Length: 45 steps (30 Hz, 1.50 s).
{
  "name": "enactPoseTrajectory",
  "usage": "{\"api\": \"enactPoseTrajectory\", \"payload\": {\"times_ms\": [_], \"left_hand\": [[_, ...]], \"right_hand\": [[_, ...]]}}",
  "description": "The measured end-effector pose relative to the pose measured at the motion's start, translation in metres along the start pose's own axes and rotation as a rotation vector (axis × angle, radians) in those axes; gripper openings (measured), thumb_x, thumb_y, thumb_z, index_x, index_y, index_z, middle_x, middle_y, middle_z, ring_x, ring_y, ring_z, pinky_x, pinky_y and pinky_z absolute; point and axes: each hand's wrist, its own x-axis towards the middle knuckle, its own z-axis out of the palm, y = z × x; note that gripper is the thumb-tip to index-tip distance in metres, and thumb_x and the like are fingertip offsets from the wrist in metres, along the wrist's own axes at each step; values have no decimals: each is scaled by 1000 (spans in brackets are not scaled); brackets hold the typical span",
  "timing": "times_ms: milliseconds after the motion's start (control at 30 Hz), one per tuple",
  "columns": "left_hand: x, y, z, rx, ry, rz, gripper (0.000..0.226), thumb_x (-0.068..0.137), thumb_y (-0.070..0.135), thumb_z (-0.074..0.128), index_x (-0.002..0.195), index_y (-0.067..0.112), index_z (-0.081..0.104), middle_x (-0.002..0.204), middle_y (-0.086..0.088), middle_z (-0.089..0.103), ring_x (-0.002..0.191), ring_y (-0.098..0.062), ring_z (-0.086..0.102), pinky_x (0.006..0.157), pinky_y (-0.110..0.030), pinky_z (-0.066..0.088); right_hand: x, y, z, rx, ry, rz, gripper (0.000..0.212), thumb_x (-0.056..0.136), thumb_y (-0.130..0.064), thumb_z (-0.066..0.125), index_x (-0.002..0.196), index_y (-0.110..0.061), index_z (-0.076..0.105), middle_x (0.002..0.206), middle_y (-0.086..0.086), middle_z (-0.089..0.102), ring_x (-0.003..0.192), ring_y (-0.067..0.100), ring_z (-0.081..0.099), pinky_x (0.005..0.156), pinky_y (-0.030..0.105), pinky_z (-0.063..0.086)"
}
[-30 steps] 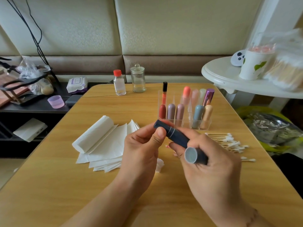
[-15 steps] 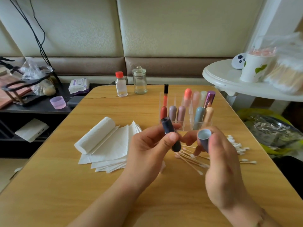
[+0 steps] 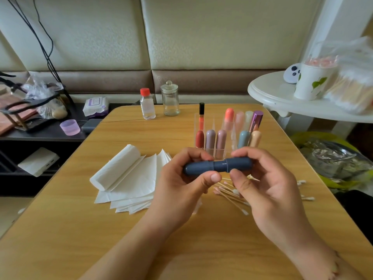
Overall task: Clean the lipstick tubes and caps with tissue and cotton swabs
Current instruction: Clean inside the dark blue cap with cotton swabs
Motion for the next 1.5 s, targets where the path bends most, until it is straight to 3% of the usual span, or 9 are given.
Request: {"api": "enactPoseTrajectory", "payload": {"times_ms": [267,467,700,800,900,1000,1167,1333,1500], "left_hand": [[-5,0,6,7,-152,25,57,83,50,67,129,29,40,90,-4,58,72,-6,56,64,-15,44],[-7,-2,5,-40,-194,10,49,92,22,58,131,17,29,88,6,58,69,-5,55,69,-18,45],[-5,-2,6,16,-146,0,52,90,44,63,129,27,33,100,-5,65,77,-13,63,70,-22,49],[-3,-3,6,103,-62,-5,46,91,49,58,129,35,35,96,7,62,64,-3,53,53,-21,47],[-1,-8,1,189,25,32,39,90,49,53,125,33,46,87,5,54,71,-6,48,61,-21,45],[1,-8,0,194,82,33,30,90,50,52,115,33,55,82,8,54,72,-5,48,65,-19,42],[0,-8,-2,199,105,24,29,91,48,52,112,30,59,77,11,54,72,-5,50,65,-25,46],[0,-4,-2,200,105,7,29,91,49,52,110,29,61,73,13,53,69,-4,50,64,-23,44],[1,-3,-1,198,91,10,21,95,37,53,109,23,62,70,15,51,67,-4,47,62,-21,41]], "right_hand": [[-4,4,1,-222,-48,-74,22,93,-26,59,113,-34,66,92,-8,68,67,6,64,61,9,45],[-5,7,1,-219,-39,-30,21,91,-32,61,110,-36,69,97,-9,72,75,16,73,64,19,56],[-2,10,3,-200,-45,-31,18,93,-28,63,110,-35,67,101,-7,70,82,15,72,67,20,56],[5,7,0,-267,44,-126,23,90,-22,62,111,-29,67,113,-11,64,101,8,65,71,15,55],[20,3,-16,-329,171,-157,28,90,-17,65,115,-29,64,115,-8,67,99,9,66,74,17,54],[47,-7,-31,-574,216,-229,35,86,-15,71,115,-28,54,112,-9,67,102,11,64,78,23,50],[97,-20,-37,-1272,46,-248,30,82,-33,77,106,-28,59,95,-3,57,96,22,55,77,32,37],[109,-11,-33,-1431,-151,-396,26,78,-35,81,95,-28,64,76,-7,52,85,21,51,76,36,37],[110,-5,-41,-1629,-229,-499,14,80,-38,76,87,-28,70,107,-9,69,113,27,49,86,41,29]]}}
